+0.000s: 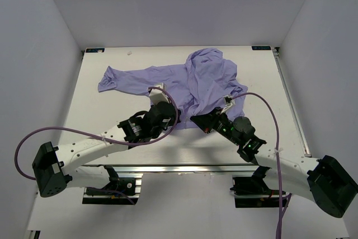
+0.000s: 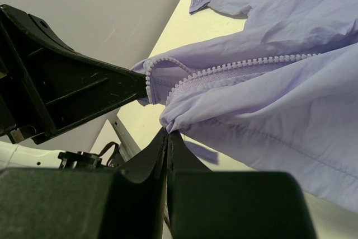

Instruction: Zip up the jacket

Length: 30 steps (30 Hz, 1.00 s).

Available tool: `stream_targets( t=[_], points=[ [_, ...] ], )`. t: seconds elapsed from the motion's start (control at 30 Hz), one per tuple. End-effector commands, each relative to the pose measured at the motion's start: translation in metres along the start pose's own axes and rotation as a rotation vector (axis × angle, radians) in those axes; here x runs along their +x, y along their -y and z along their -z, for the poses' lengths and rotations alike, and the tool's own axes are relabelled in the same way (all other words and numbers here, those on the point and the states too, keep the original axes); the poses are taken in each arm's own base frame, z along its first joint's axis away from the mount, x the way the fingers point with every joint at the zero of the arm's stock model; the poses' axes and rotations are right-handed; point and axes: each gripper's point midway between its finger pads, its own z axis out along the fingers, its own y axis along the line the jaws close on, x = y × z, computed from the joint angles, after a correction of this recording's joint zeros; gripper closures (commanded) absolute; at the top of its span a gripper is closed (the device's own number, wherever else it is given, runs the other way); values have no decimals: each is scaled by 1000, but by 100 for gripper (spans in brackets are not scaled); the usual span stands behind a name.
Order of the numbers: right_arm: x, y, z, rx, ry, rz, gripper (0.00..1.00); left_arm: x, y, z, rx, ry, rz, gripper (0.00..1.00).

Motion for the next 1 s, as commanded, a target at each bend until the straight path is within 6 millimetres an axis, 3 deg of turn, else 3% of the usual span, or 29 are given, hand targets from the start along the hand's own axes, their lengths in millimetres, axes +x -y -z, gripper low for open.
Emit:
stream_targets(
  t=[0.0, 0.97],
  points=[
    [-17, -24, -4, -82, 47, 22, 100, -7, 0, 4, 5, 20, 18, 100],
    [-26, -31, -7, -104, 79, 29, 100, -1, 0, -1, 5, 0, -2, 100]
  ],
)
